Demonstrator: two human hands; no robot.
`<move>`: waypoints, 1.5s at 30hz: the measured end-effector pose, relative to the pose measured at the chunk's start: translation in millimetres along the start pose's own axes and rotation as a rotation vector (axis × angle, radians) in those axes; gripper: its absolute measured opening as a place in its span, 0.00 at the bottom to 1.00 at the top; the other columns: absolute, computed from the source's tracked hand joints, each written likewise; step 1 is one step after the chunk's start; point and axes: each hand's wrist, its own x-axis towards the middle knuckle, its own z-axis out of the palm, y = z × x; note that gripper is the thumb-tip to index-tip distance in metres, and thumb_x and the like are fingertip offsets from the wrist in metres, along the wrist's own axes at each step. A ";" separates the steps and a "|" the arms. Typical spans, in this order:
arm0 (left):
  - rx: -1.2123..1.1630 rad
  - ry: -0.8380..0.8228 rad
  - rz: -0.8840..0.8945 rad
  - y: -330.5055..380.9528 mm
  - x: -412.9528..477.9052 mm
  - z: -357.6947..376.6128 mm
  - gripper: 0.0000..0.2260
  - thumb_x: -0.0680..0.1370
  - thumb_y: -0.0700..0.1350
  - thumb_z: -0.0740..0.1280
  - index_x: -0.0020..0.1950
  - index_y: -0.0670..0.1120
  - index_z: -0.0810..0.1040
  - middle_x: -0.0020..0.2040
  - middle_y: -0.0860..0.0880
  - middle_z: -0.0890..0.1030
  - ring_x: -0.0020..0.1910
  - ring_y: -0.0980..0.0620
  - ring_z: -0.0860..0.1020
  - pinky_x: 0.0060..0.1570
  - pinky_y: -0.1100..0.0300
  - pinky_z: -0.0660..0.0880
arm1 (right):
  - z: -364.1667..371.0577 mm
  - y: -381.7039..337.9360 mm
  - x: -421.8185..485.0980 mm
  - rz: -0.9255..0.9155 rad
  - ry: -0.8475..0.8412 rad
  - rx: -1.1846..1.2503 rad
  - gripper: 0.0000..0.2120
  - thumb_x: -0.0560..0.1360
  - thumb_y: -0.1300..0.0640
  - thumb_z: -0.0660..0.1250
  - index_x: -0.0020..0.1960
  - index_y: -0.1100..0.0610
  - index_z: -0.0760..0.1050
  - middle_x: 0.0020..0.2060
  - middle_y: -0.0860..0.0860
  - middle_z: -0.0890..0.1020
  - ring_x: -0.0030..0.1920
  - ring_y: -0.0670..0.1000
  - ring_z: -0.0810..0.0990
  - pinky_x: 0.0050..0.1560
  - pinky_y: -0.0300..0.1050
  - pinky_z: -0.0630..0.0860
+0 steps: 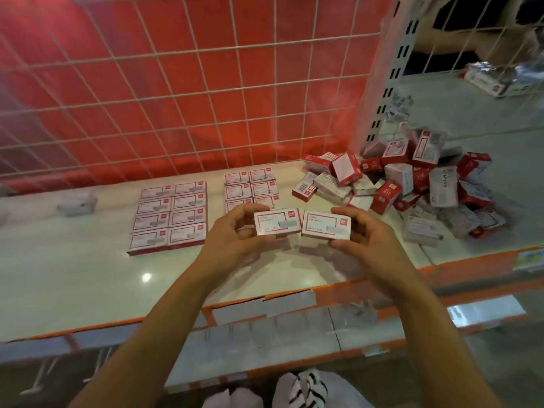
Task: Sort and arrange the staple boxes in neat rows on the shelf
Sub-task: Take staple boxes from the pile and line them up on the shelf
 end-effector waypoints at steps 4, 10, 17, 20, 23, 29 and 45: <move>-0.029 0.020 0.034 -9.5 -16.9 -45.8 0.19 0.71 0.31 0.71 0.56 0.50 0.75 0.53 0.52 0.83 0.51 0.54 0.82 0.47 0.63 0.79 | 42.7 -8.9 -1.1 -0.011 -0.097 -0.026 0.22 0.71 0.74 0.67 0.56 0.51 0.73 0.52 0.45 0.82 0.53 0.42 0.81 0.50 0.36 0.78; -0.043 0.084 0.041 -24.6 -50.9 -125.5 0.21 0.70 0.29 0.71 0.56 0.49 0.75 0.53 0.51 0.82 0.51 0.55 0.82 0.47 0.64 0.78 | 126.5 -19.6 -8.9 -0.082 -0.124 -0.143 0.24 0.68 0.72 0.71 0.56 0.49 0.75 0.54 0.46 0.81 0.54 0.44 0.81 0.52 0.40 0.79; -0.005 0.159 -0.004 -44.8 -100.9 -226.1 0.20 0.71 0.32 0.72 0.57 0.50 0.76 0.52 0.54 0.82 0.49 0.55 0.83 0.45 0.65 0.79 | 229.4 -27.5 -22.4 -0.197 -0.118 -0.539 0.25 0.68 0.62 0.75 0.63 0.49 0.75 0.53 0.47 0.75 0.46 0.44 0.76 0.43 0.31 0.75; 0.026 0.178 0.002 -53.3 -116.0 -258.8 0.19 0.72 0.32 0.72 0.55 0.52 0.76 0.53 0.52 0.82 0.49 0.55 0.83 0.46 0.64 0.79 | 267.9 -26.7 -32.1 -0.223 -0.092 -0.577 0.26 0.68 0.62 0.75 0.64 0.51 0.75 0.52 0.45 0.75 0.44 0.40 0.75 0.39 0.25 0.72; 0.057 0.199 -0.002 -59.5 -125.4 -281.4 0.20 0.72 0.33 0.72 0.54 0.55 0.76 0.53 0.54 0.82 0.48 0.56 0.83 0.46 0.63 0.79 | 295.3 -24.2 -41.2 -0.221 -0.064 -0.598 0.26 0.68 0.62 0.75 0.64 0.52 0.75 0.52 0.45 0.76 0.42 0.38 0.74 0.38 0.24 0.71; 0.051 0.219 0.008 -64.8 -125.4 -292.4 0.20 0.73 0.33 0.71 0.56 0.54 0.74 0.53 0.53 0.81 0.47 0.57 0.83 0.45 0.65 0.79 | 313.0 -23.5 -39.8 -0.213 -0.060 -0.618 0.25 0.69 0.63 0.74 0.65 0.55 0.74 0.58 0.51 0.78 0.46 0.43 0.74 0.38 0.20 0.69; 0.147 0.204 -0.022 -61.1 -71.4 -228.3 0.19 0.72 0.38 0.74 0.57 0.55 0.74 0.54 0.56 0.81 0.50 0.55 0.82 0.51 0.62 0.79 | 244.3 -13.2 1.5 -0.207 -0.051 -0.784 0.23 0.72 0.58 0.71 0.66 0.54 0.73 0.58 0.52 0.75 0.51 0.44 0.71 0.51 0.28 0.66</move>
